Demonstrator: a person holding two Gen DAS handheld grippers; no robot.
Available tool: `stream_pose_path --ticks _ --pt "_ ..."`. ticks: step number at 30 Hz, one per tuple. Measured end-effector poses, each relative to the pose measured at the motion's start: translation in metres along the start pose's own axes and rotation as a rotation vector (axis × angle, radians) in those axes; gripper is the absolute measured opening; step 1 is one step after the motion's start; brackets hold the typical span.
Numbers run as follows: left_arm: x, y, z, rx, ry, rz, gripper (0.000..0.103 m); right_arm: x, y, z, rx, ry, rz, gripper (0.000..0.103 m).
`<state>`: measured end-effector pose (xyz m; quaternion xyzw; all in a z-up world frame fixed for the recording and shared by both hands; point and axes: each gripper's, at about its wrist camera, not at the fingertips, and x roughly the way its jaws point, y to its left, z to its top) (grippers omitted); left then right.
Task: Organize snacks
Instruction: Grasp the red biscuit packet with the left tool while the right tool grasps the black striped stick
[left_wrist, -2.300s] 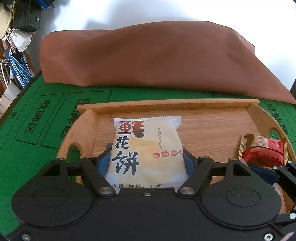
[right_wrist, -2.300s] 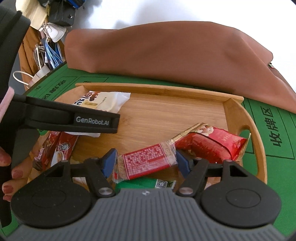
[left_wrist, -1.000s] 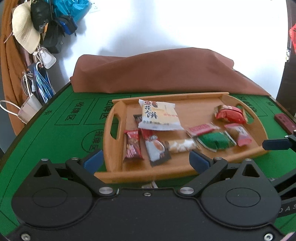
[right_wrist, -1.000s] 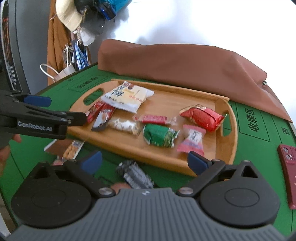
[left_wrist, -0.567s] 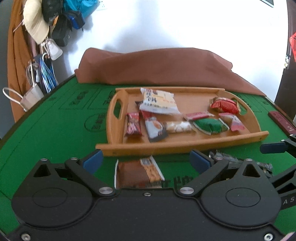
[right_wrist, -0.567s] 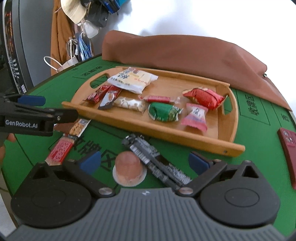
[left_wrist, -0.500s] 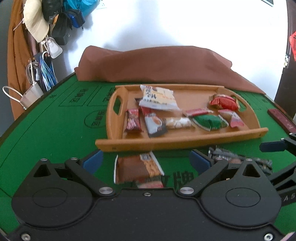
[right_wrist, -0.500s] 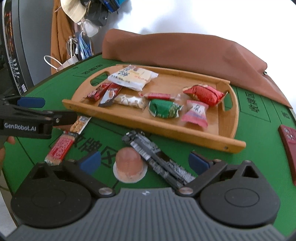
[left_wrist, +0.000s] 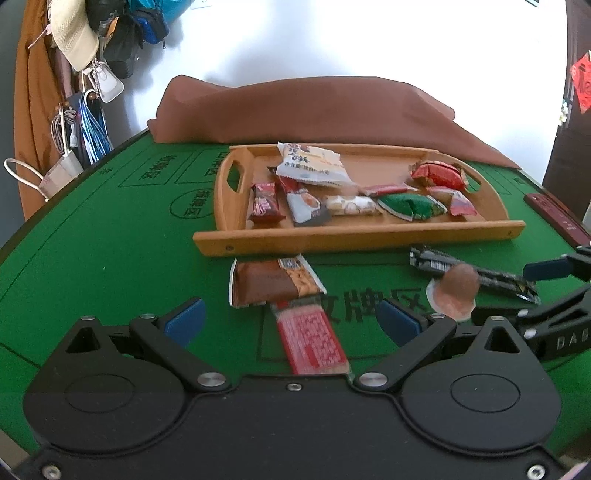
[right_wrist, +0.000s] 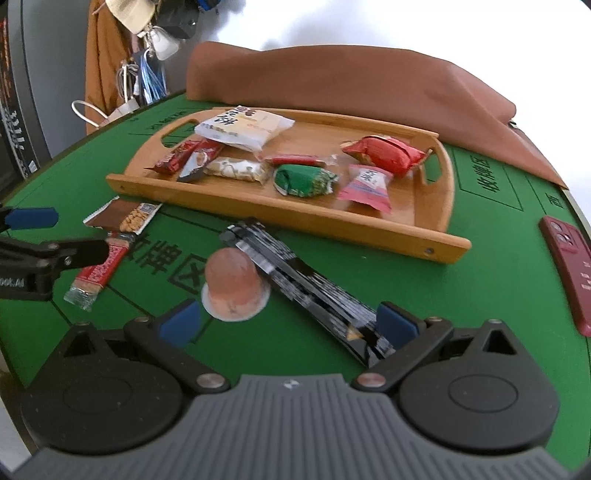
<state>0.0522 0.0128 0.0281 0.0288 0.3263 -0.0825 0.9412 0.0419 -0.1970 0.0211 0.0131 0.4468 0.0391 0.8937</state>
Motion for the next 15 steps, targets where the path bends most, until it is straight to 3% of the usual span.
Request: stream_pose_path --ticks 8,15 --pt "-0.005 0.004 -0.011 -0.010 0.022 -0.028 0.094 -0.002 -0.011 0.002 -0.002 -0.011 -0.071 0.103" --pt "-0.006 0.001 -0.014 -0.009 0.040 -0.050 0.076 0.011 -0.017 0.008 0.002 0.010 -0.087 0.103"
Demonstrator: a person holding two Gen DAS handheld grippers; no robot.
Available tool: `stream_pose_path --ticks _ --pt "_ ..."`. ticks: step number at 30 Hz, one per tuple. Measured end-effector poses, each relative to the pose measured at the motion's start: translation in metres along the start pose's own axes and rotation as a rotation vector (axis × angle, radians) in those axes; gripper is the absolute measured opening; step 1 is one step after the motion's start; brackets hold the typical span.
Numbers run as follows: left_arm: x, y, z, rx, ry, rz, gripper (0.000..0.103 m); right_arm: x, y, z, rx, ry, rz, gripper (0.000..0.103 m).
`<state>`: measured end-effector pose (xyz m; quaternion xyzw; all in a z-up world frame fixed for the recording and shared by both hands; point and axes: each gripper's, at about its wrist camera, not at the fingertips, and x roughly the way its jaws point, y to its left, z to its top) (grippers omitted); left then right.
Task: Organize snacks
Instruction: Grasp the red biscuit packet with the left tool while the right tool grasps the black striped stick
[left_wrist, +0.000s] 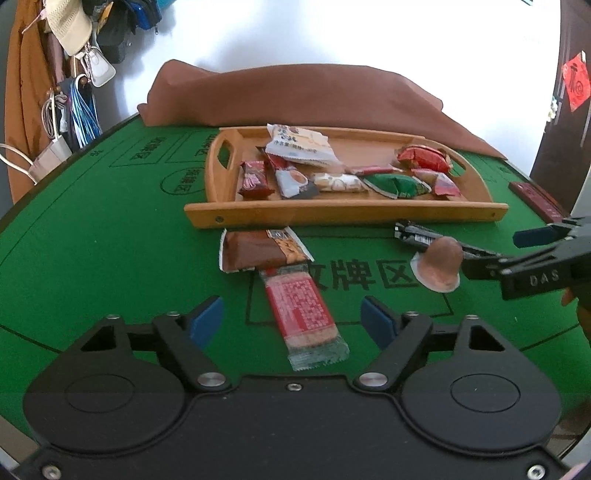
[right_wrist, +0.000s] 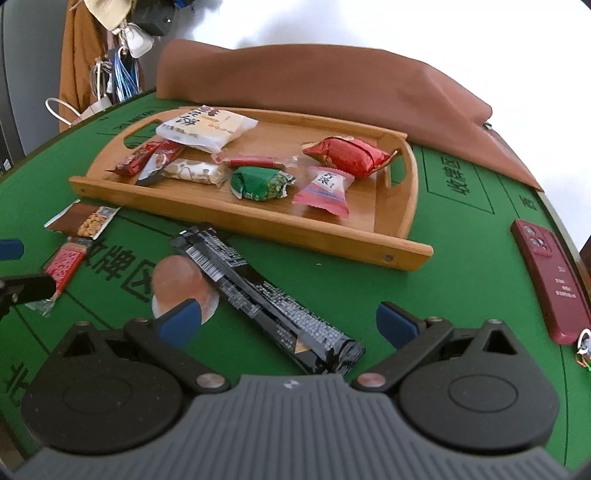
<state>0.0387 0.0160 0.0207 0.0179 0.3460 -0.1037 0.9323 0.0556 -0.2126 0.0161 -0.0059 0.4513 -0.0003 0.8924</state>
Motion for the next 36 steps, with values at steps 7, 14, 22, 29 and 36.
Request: stream_pose_path --ticks 7,14,22,29,36 --pt "0.011 -0.005 -0.001 -0.005 0.027 -0.005 0.062 0.011 -0.001 0.005 0.024 0.018 0.040 0.096" --pt "0.017 -0.010 0.000 -0.004 0.032 -0.001 0.050 0.015 0.007 0.009 0.009 0.015 0.050 0.088" --pt "0.019 -0.014 -0.001 0.005 0.027 0.008 0.049 0.014 0.022 0.009 -0.029 0.000 0.064 0.081" --pt "0.021 -0.017 0.001 0.002 0.028 0.028 0.050 0.020 0.025 0.014 -0.022 -0.001 0.068 0.079" --pt "0.023 -0.018 0.000 0.016 0.017 0.034 0.048 0.016 0.029 0.011 -0.005 -0.007 0.039 0.063"
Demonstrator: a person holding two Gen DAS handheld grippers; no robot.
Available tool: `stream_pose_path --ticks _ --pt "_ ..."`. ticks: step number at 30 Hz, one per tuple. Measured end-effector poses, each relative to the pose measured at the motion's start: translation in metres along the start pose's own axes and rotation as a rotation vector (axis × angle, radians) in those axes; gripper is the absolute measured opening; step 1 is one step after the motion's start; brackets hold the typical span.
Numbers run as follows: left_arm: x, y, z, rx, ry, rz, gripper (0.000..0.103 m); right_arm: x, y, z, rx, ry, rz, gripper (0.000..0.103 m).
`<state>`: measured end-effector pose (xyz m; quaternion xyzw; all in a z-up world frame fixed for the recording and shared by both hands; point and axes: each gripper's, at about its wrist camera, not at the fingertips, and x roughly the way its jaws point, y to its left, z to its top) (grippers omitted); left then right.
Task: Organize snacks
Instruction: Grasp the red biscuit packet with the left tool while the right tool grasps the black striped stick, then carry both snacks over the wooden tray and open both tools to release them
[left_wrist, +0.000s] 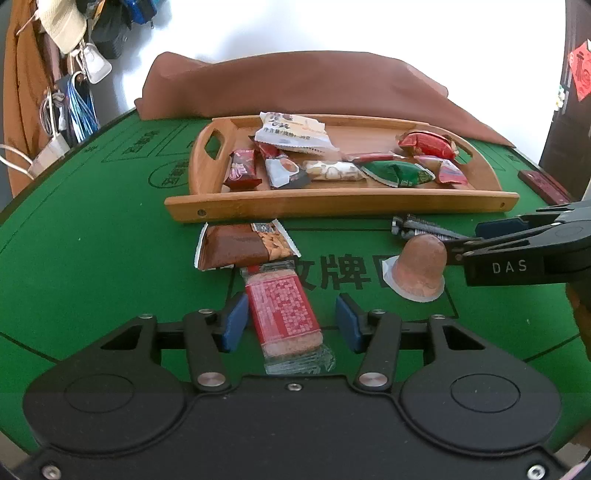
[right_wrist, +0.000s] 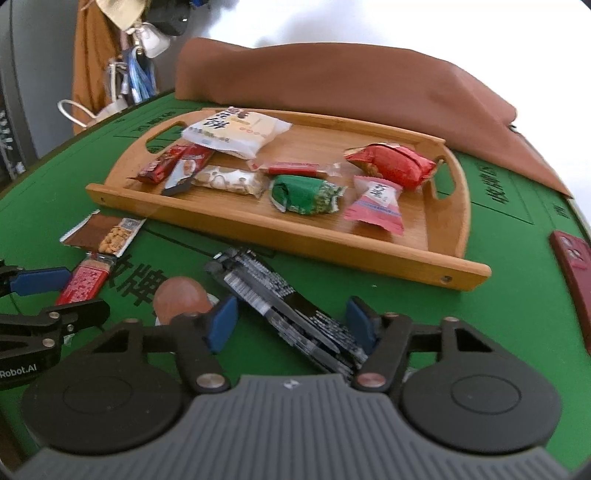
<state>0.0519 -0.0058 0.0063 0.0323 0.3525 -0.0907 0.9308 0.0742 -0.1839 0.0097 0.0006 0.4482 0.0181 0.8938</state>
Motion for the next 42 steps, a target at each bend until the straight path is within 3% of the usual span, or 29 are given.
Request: stream_pose_path --ticks 6,13,15,17,22,27,32,35,36,38,42 --pt "-0.001 0.004 0.001 -0.011 -0.003 -0.002 0.034 -0.011 0.003 -0.007 0.040 -0.005 -0.012 0.049" --pt "-0.008 0.002 -0.002 0.007 -0.002 -0.015 0.033 -0.029 -0.006 -0.013 0.157 0.013 0.055 0.039" --pt "-0.011 0.004 -0.003 0.008 -0.008 -0.013 0.034 -0.034 -0.005 -0.014 0.156 0.008 0.054 0.028" --pt "-0.014 0.004 -0.003 0.008 -0.017 -0.005 0.033 -0.039 -0.003 -0.014 0.142 -0.001 0.049 0.024" --pt "-0.019 0.007 -0.002 0.006 -0.031 -0.004 0.033 -0.040 0.002 -0.015 0.107 -0.005 0.063 0.026" --pt "-0.019 0.009 -0.003 -0.001 -0.021 -0.001 0.033 -0.026 0.003 -0.018 0.068 -0.012 0.020 0.050" --pt "-0.017 0.009 -0.003 -0.005 -0.016 -0.002 0.034 -0.024 0.009 -0.021 0.019 -0.038 -0.004 0.056" --pt "-0.016 0.008 -0.002 -0.005 -0.017 -0.004 0.034 -0.023 0.012 -0.024 0.013 -0.054 -0.045 0.055" --pt "-0.015 0.008 -0.002 -0.005 -0.018 -0.005 0.033 -0.023 0.014 -0.024 0.013 -0.056 -0.048 0.042" --pt "-0.015 0.007 -0.001 -0.003 -0.020 -0.007 0.034 -0.024 0.016 -0.023 0.019 -0.053 -0.050 0.033" --pt "-0.018 0.005 0.003 -0.003 -0.032 -0.016 0.034 -0.029 0.017 -0.021 0.047 -0.032 -0.025 0.031"
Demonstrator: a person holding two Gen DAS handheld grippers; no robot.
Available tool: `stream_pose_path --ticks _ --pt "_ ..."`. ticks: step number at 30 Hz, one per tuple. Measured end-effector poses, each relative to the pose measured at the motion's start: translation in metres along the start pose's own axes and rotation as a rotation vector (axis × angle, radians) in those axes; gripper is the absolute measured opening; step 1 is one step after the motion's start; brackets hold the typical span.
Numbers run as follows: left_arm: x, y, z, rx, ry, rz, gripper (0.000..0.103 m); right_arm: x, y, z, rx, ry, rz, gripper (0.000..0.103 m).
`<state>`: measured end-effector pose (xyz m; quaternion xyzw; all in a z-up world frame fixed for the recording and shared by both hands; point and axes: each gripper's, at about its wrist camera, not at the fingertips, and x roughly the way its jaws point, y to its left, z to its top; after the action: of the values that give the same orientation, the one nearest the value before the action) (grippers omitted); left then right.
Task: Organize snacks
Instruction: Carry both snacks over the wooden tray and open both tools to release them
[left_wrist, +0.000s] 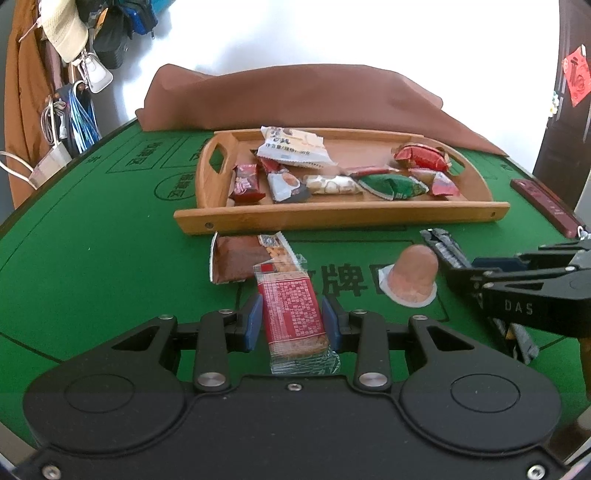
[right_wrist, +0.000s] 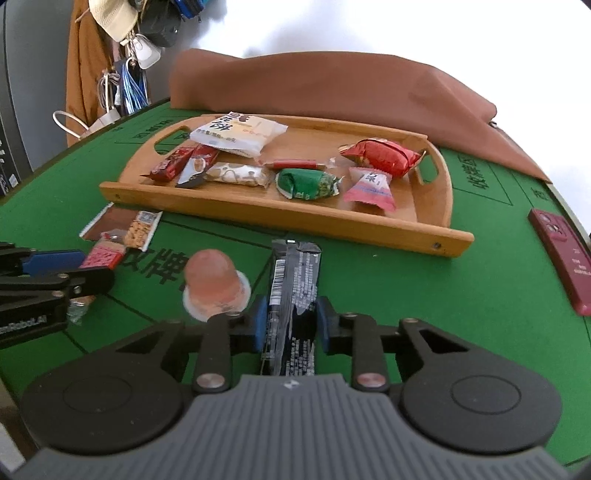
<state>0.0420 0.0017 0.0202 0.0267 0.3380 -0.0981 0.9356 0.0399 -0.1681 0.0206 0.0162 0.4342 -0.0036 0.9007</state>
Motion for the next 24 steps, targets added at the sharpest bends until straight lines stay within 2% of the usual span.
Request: stream_pose_path --ticks 11,24 --pt "-0.009 0.004 0.037 0.002 -0.062 -0.029 0.033 -0.024 -0.012 0.028 0.047 -0.090 0.015 0.028" --pt "0.015 -0.003 0.119 0.018 -0.120 -0.043 0.033 -0.006 -0.050 0.105 0.187 -0.118 0.050 0.021"
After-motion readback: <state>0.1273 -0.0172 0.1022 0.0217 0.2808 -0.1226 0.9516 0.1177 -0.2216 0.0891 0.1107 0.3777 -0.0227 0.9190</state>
